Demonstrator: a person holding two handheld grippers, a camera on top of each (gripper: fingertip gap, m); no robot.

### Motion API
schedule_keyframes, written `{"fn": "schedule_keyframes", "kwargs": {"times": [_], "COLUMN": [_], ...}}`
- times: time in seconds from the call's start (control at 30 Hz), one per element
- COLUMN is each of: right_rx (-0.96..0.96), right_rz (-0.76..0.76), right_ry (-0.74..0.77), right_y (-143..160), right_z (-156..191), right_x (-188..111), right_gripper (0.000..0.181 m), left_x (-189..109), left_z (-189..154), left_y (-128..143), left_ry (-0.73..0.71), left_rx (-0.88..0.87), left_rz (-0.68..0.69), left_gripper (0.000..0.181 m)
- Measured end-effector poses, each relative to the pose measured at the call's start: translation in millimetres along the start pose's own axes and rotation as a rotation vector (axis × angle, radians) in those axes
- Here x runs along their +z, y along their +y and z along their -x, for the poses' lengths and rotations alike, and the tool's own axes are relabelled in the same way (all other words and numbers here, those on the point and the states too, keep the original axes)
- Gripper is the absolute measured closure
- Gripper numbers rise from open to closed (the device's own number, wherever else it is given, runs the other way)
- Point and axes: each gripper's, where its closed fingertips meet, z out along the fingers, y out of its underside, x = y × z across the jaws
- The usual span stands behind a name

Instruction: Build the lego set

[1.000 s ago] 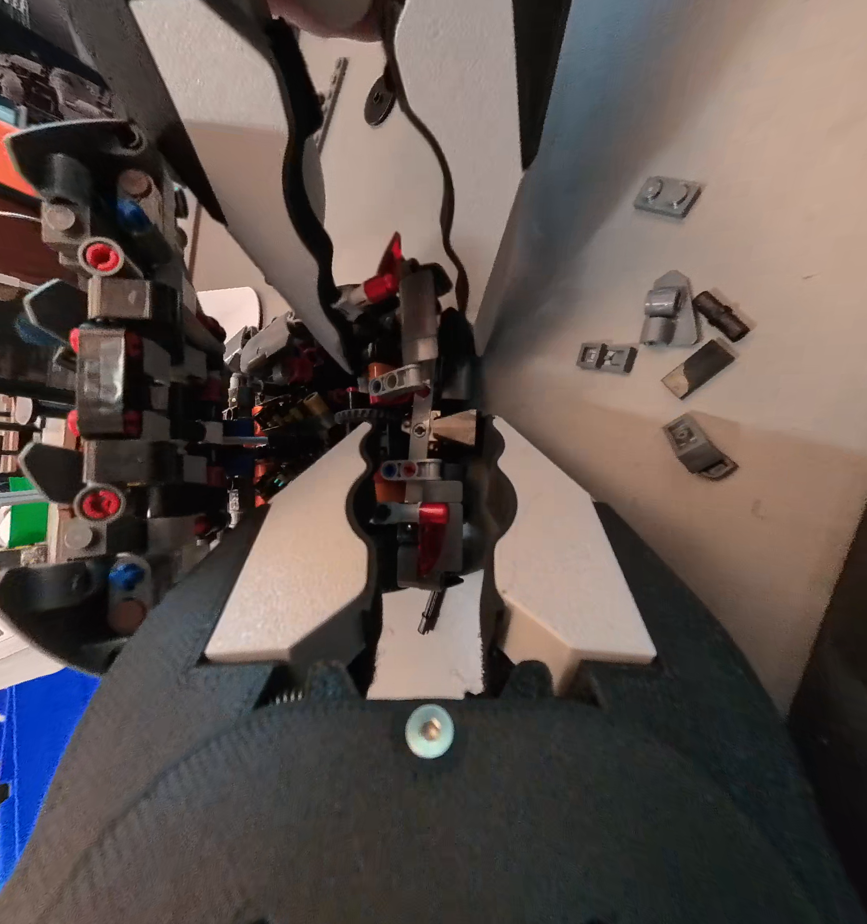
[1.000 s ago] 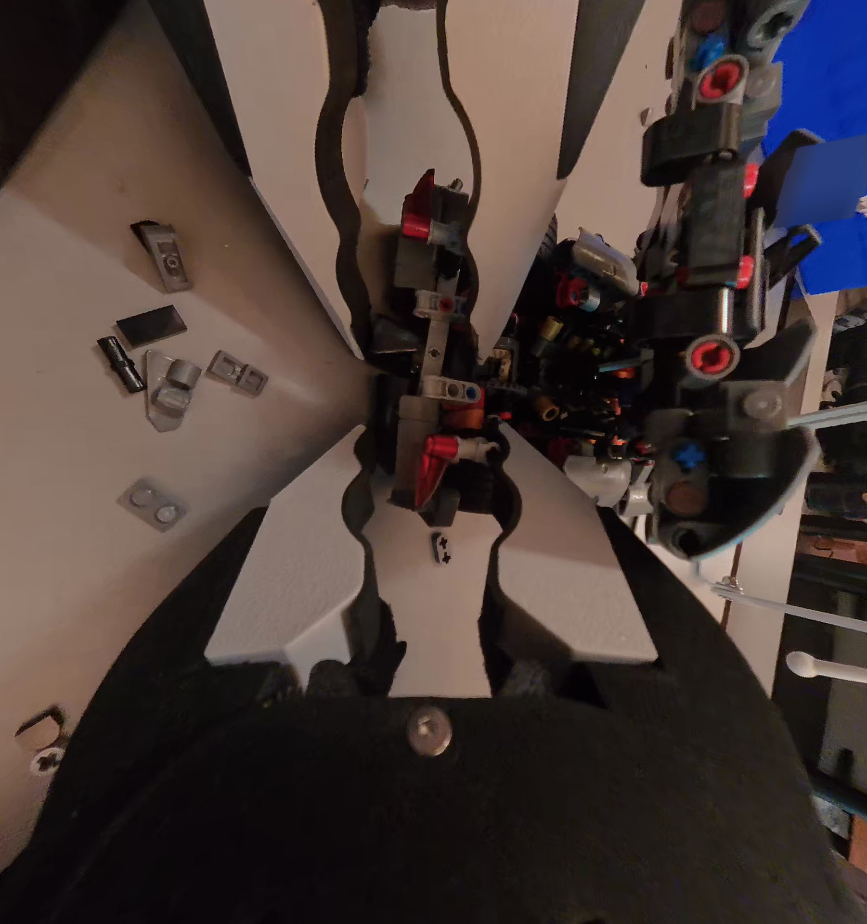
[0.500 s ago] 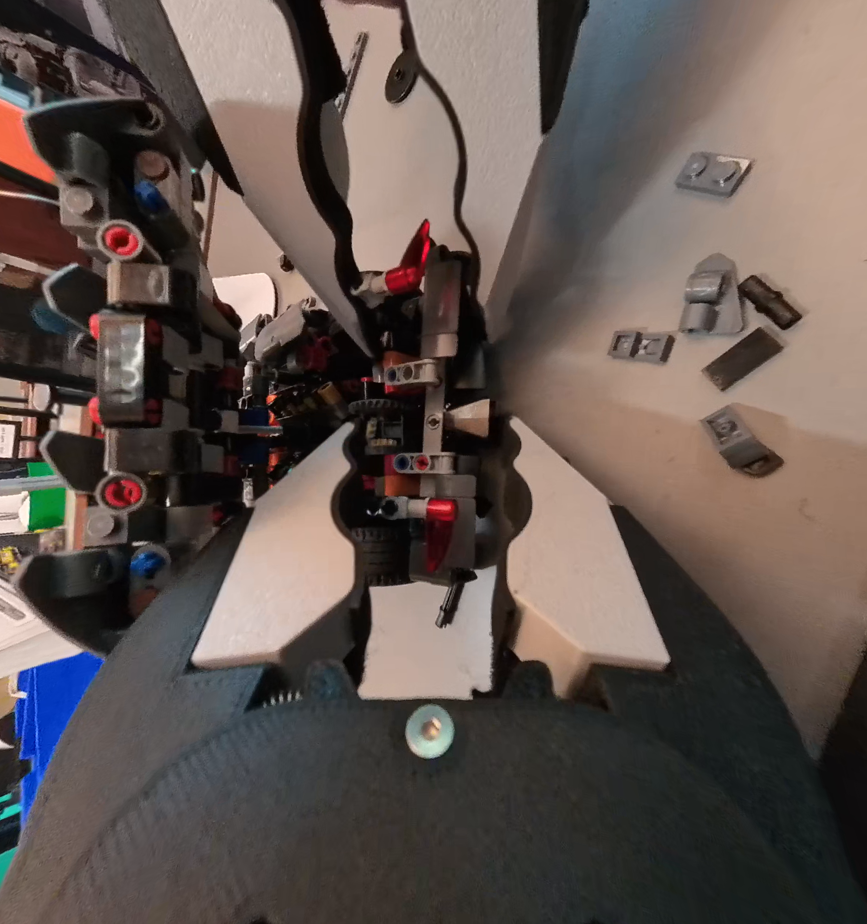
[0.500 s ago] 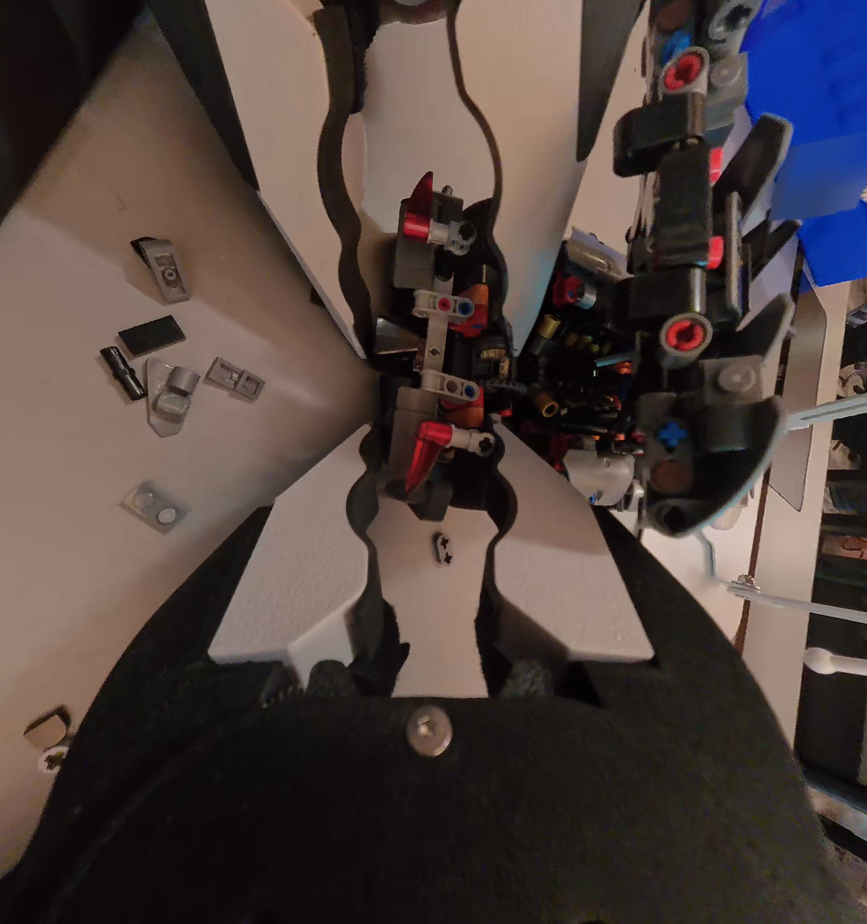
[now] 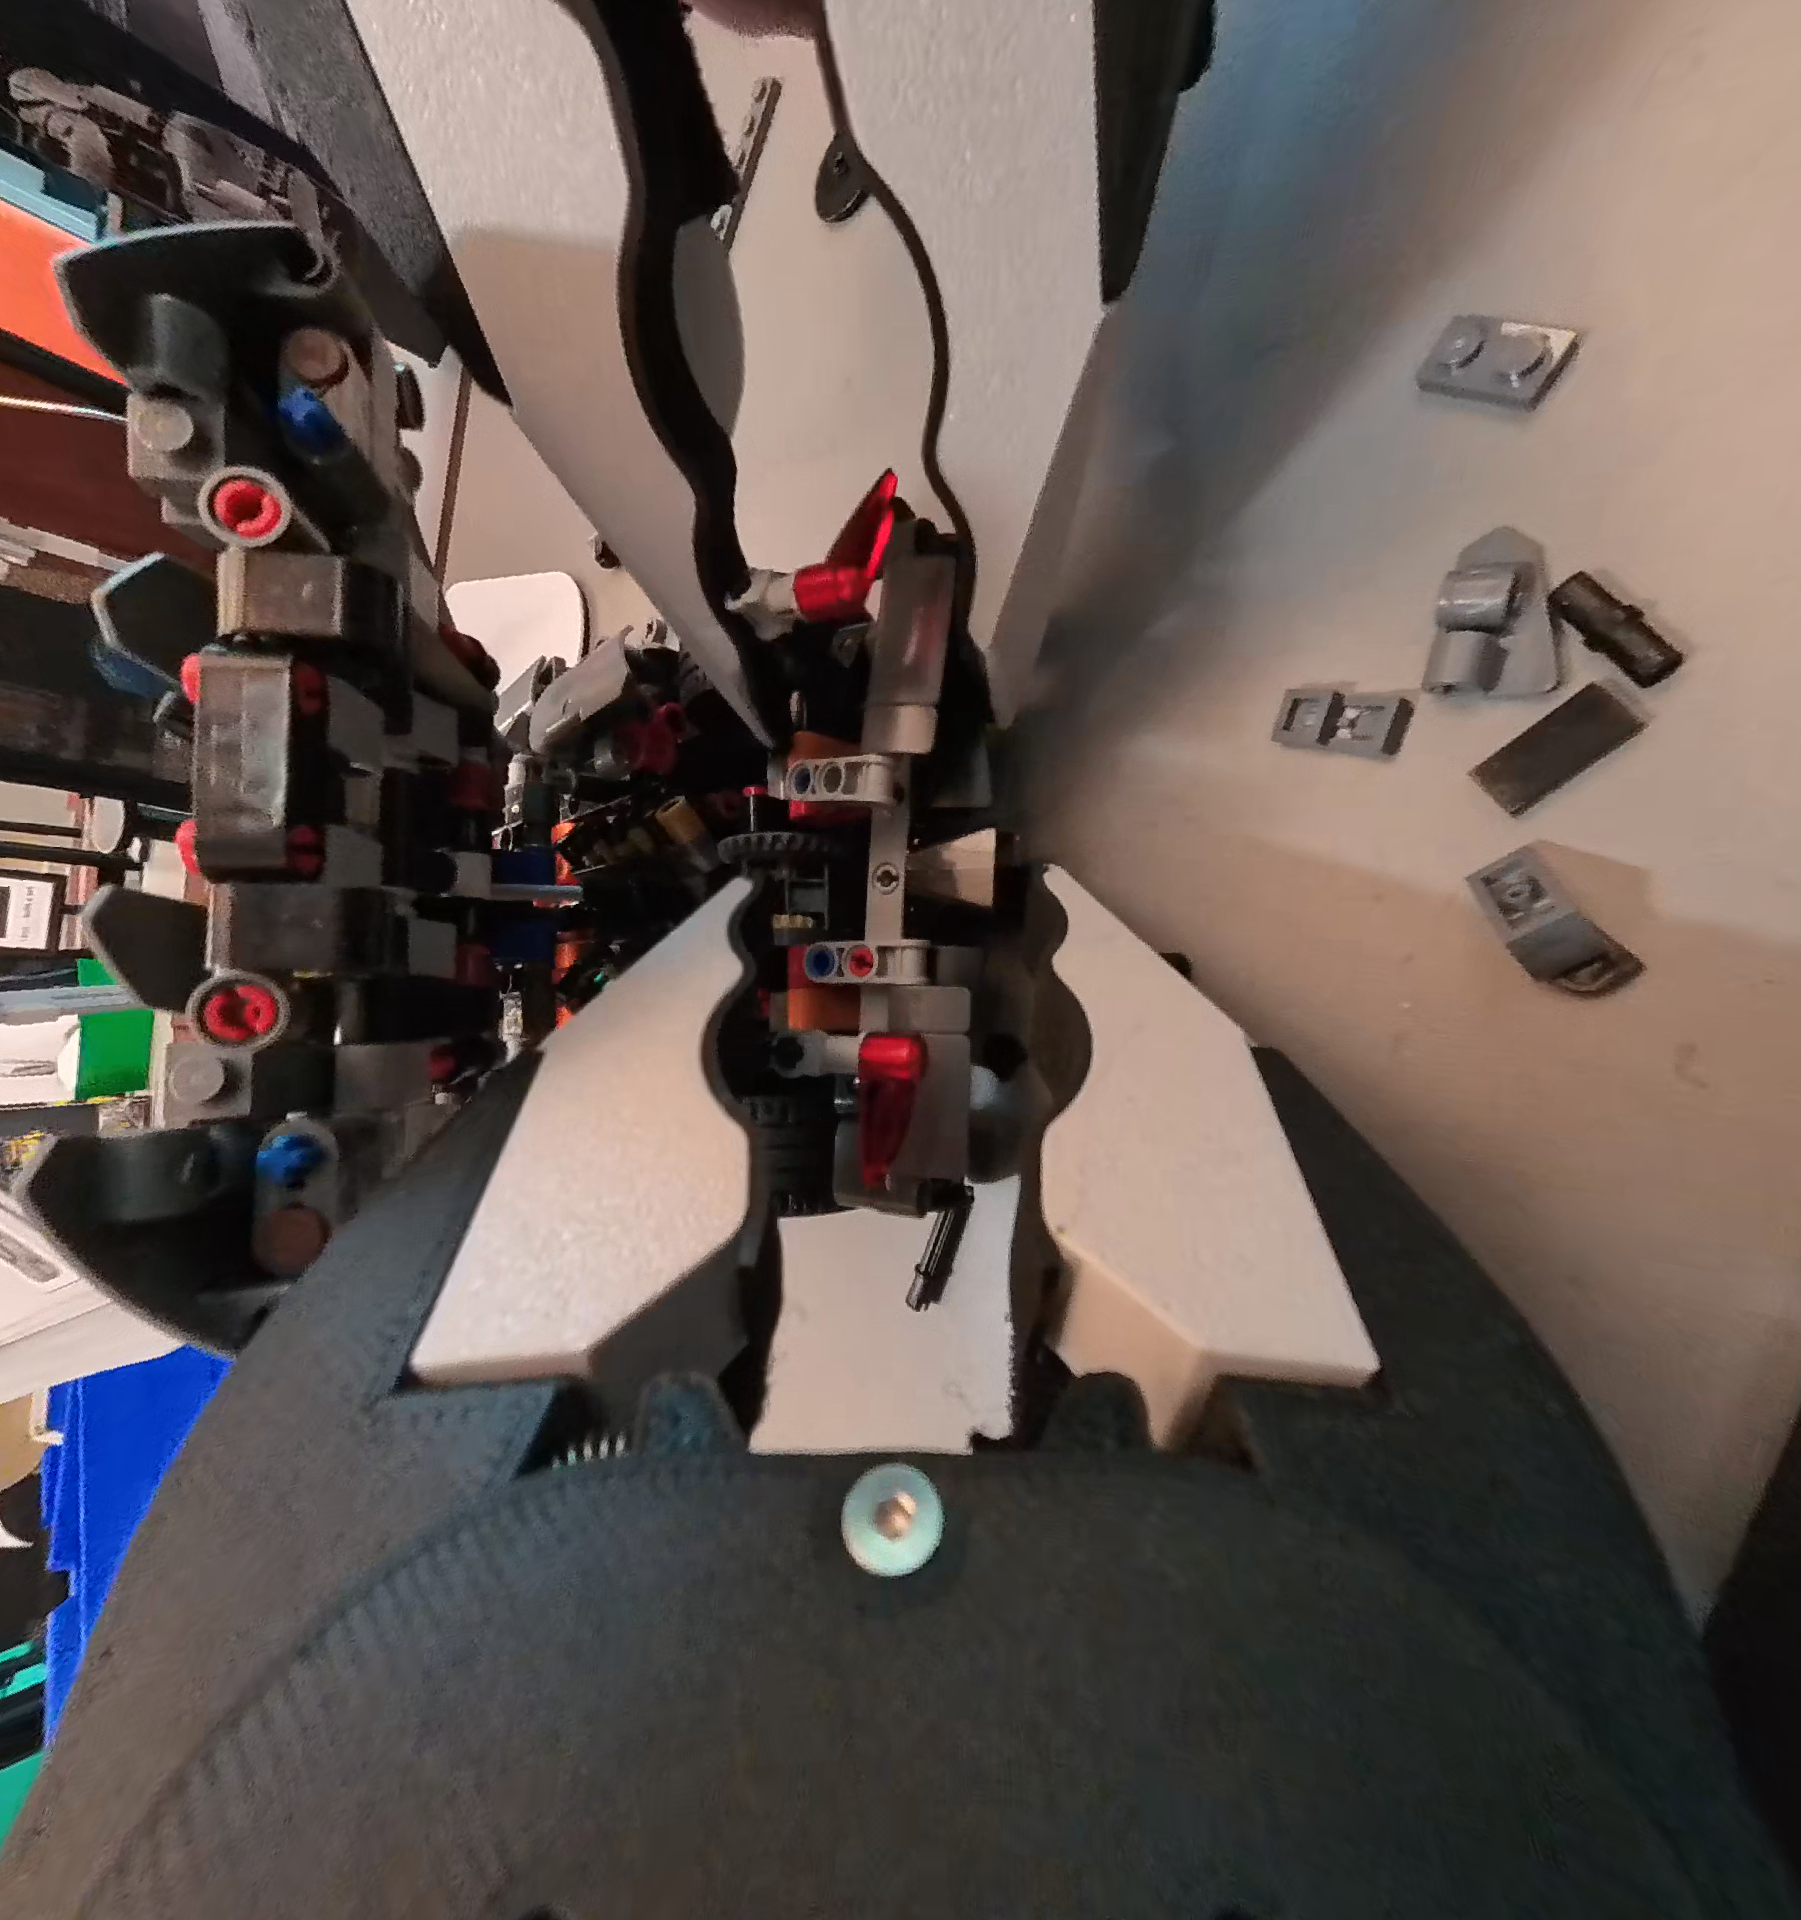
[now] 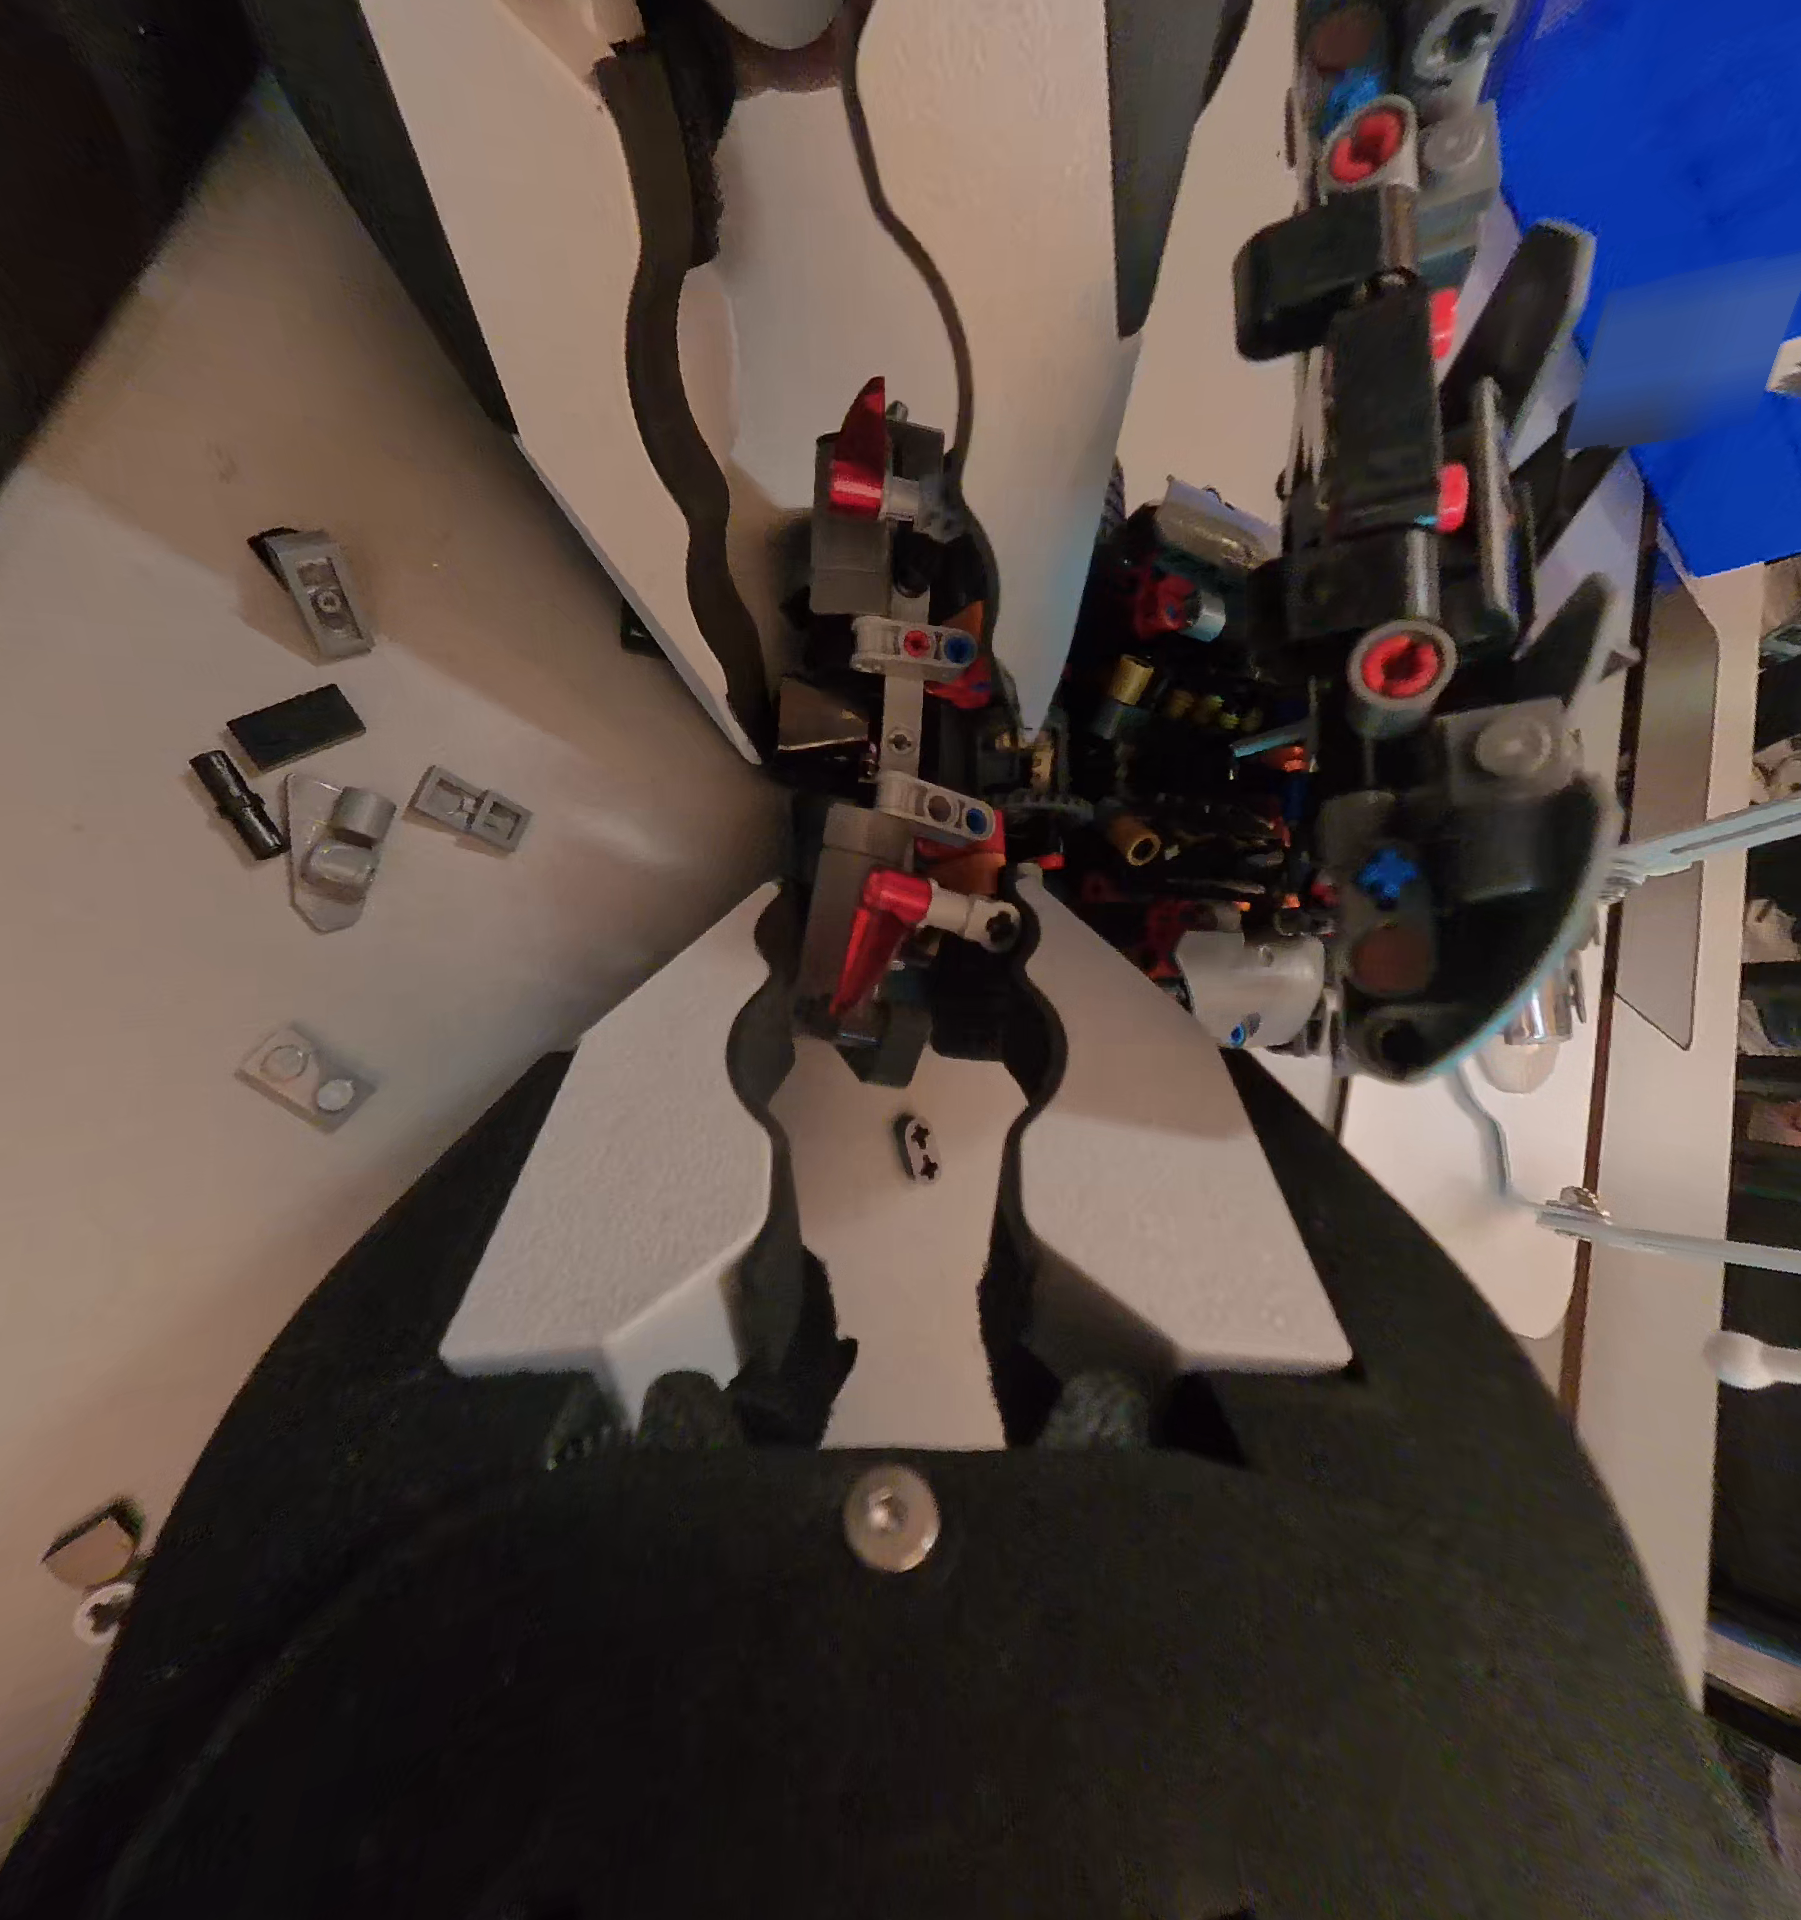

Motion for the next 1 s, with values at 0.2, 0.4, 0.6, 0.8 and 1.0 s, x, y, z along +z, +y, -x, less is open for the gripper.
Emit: {"fn": "schedule_keyframes", "kwargs": {"times": [0.2, 0.4, 0.6, 0.8, 1.0], "right_rx": [0.047, 0.092, 0.114, 0.105, 0.082], "right_rz": [-0.032, -0.065, -0.079, -0.076, -0.065], "right_ry": [-0.026, -0.051, -0.063, -0.062, -0.048], "right_y": [-1.8, -2.8, -3.3, -2.1, -2.0], "right_z": [-0.7, -1.1, -1.3, -1.2, -1.1], "right_x": [-2.0, -3.4, -3.7, -3.4, -2.9], "right_gripper": [0.148, 0.148, 0.149, 0.148, 0.148], "left_x": [-1.2, 0.7, 2.4, 3.7, 1.9], "left_z": [-0.6, -0.3, 2.6, 0.9, 3.9], "left_y": [-1.1, 1.1, -2.7, -4.1, -3.0], "left_ry": [0.022, -0.005, -0.066, -0.072, -0.063], "left_rx": [-0.024, 0.019, 0.099, 0.15, 0.178], "left_rz": [-0.013, 0.001, 0.017, 0.029, 0.021], "left_gripper": [0.139, 0.135, 0.133, 0.138, 0.131]}}
